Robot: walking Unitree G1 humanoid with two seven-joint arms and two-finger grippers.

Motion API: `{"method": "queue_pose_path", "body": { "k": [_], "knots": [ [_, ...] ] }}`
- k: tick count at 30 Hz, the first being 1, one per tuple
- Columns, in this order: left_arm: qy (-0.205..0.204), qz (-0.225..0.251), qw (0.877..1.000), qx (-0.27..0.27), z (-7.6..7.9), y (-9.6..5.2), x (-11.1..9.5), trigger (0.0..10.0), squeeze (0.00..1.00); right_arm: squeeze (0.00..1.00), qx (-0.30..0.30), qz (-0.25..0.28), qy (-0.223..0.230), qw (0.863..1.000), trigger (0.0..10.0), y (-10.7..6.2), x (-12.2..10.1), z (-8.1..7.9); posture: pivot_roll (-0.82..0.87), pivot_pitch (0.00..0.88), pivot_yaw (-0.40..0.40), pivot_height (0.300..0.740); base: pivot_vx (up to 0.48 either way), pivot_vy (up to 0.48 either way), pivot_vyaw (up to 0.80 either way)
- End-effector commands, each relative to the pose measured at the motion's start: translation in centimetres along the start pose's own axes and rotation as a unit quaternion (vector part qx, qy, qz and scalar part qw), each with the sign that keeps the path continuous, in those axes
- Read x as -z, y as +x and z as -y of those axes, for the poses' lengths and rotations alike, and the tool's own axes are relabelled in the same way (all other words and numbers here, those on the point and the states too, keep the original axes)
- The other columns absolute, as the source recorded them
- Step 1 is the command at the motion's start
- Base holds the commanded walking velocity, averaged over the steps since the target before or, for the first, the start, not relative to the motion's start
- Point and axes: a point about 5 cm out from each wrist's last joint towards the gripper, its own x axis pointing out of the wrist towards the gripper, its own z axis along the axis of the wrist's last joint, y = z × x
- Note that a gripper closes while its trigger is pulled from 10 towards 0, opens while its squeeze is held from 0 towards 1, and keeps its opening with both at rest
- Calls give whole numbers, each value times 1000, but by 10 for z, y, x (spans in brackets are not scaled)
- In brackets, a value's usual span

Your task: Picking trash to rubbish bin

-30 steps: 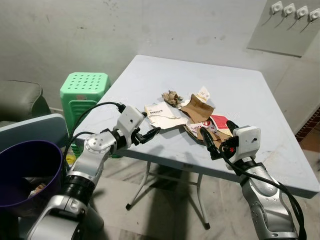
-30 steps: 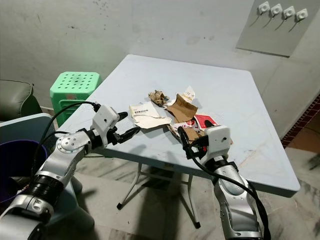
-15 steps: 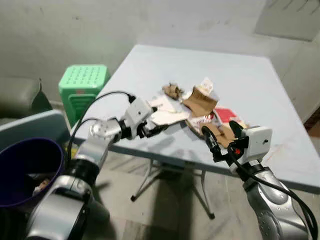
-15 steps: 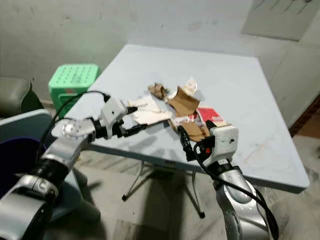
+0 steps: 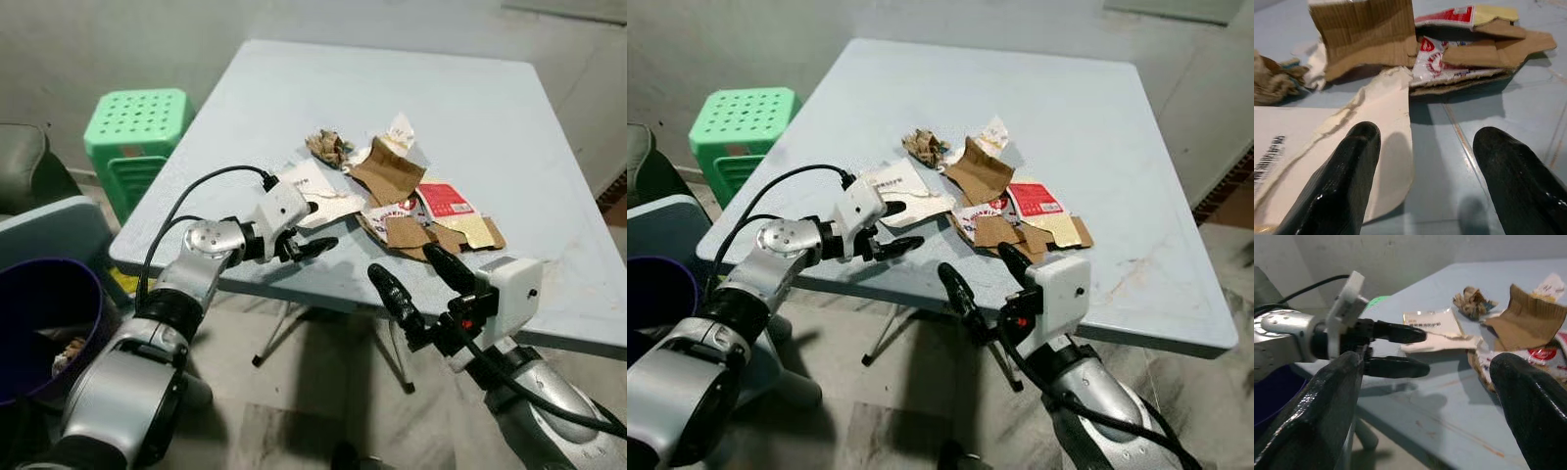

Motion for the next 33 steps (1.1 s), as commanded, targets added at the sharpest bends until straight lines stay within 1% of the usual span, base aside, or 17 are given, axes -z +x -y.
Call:
{"method": "queue_pose_path", "body": {
  "k": [1, 3, 8, 11, 15, 16, 17, 18, 19, 21, 24, 28, 33],
  "knots": [
    [13, -5, 1000, 4, -1, 1, -2, 10000, 0, 0, -8, -1, 4, 1000, 10000, -3, -3, -5, -180, 298, -15, 740, 0, 0, 0],
    [20, -6, 1000, 0, -4, 1, -4, 10000, 0, 0, -14, 0, 13, 1000, 10000, -6, -7, -10, -184, 306, -12, 740, 0, 0, 0],
    [23, -7, 1000, -6, -8, 0, -7, 10000, 0, 0, -15, 2, 22, 1000, 10000, -8, -11, -12, -188, 316, -12, 740, 0, 0, 0],
    [35, -13, 999, -28, -13, -1, -8, 10000, 0, 0, -16, 8, 34, 999, 10000, -10, -16, -15, -190, 328, -14, 740, 0, 0, 0],
    [37, -11, 998, -59, -20, -3, -10, 10000, 0, 0, -16, 10, 41, 999, 10000, -11, -19, -17, -190, 335, -15, 740, 0, 0, 0],
    [35, -13, 997, -68, -22, -4, -10, 8078, 0, 0, -15, 10, 43, 999, 10000, -11, -19, -17, -191, 338, -16, 740, 0, 0, 0],
    [36, -13, 996, -76, -23, -5, -11, 4980, 0, 0, -15, 11, 45, 999, 10000, -11, -20, -17, -192, 341, -17, 740, 0, 0, 0],
    [37, -13, 996, -83, -25, -5, -11, 5765, 0, 0, -15, 11, 48, 999, 10000, -11, -21, -18, -192, 341, -17, 740, 0, 0, 0],
    [35, -9, 995, -90, -27, -6, -12, 0, 0, 0, -16, 12, 51, 999, 10000, -11, -22, -18, -193, 343, -17, 740, 0, 0, 0],
    [39, -11, 993, -107, -31, -7, -14, 0, 0, 0, -15, 13, 56, 998, 10000, -11, -23, -18, -192, 342, -18, 740, 0, 0, 0],
    [36, -8, 993, -109, -31, -8, -14, 0, 0, 0, -15, 13, 56, 998, 10000, -11, -23, -18, -192, 342, -18, 740, 0, 0, 0],
    [45, -5, 992, -119, -33, -8, -17, 0, 0, 0, -12, 15, 64, 998, 10000, -11, -24, -18, -190, 342, -17, 740, 0, 0, 0],
    [47, -2, 992, -121, -35, -9, -18, 0, 0, 0, -9, 16, 70, 997, 10000, -10, -24, -18, -185, 343, -15, 740, 0, 0, 0]
  ]
}}
